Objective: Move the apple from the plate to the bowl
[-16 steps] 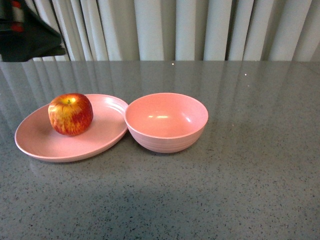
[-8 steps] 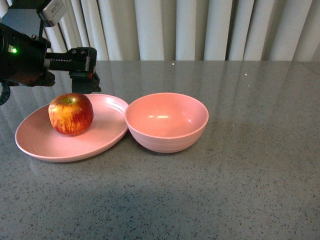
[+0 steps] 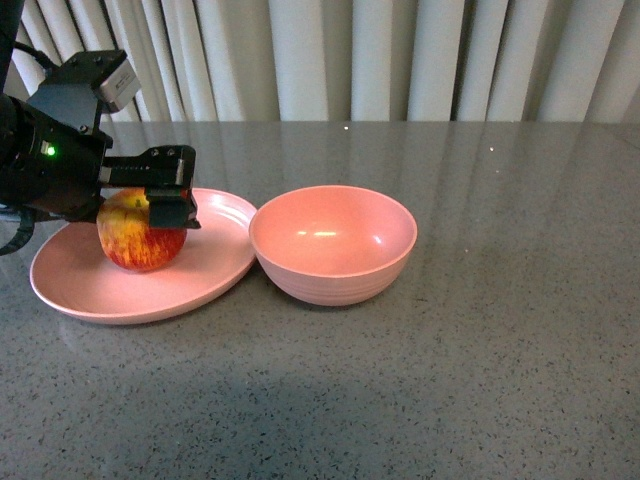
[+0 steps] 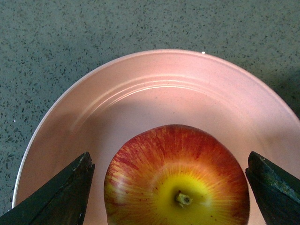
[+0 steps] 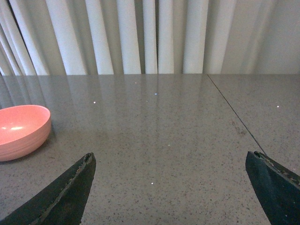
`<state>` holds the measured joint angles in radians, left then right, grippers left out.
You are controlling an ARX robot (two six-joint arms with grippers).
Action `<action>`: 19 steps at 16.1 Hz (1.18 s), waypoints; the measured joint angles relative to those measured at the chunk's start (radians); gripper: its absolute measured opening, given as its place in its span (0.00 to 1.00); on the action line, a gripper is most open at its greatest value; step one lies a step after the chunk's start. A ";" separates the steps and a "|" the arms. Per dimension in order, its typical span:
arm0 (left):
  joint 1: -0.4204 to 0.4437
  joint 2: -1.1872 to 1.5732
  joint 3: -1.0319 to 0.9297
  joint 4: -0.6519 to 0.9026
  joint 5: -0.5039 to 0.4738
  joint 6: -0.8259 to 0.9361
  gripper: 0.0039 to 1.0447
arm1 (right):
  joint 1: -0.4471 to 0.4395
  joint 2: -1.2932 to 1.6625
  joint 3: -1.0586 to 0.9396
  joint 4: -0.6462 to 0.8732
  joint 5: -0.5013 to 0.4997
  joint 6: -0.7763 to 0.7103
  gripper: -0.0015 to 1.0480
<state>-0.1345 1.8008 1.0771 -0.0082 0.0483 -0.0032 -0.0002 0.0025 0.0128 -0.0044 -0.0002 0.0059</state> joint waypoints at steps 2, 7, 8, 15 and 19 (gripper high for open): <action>0.000 0.021 0.000 -0.004 -0.008 0.003 0.94 | 0.000 0.000 0.000 0.000 0.000 0.000 0.94; 0.000 0.031 -0.003 -0.013 -0.010 0.011 0.70 | 0.000 0.000 0.000 0.000 0.000 0.000 0.94; 0.000 0.031 -0.004 -0.011 -0.010 0.011 0.69 | 0.000 0.000 0.000 0.000 0.000 0.000 0.94; -0.005 -0.062 0.000 -0.059 -0.014 0.038 0.67 | 0.000 0.000 0.000 0.000 0.000 0.000 0.94; -0.092 -0.158 0.062 -0.086 -0.016 0.038 0.67 | 0.000 0.000 0.000 0.000 0.000 0.000 0.94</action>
<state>-0.2264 1.6428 1.1393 -0.0944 0.0322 0.0349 -0.0002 0.0025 0.0128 -0.0040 -0.0002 0.0063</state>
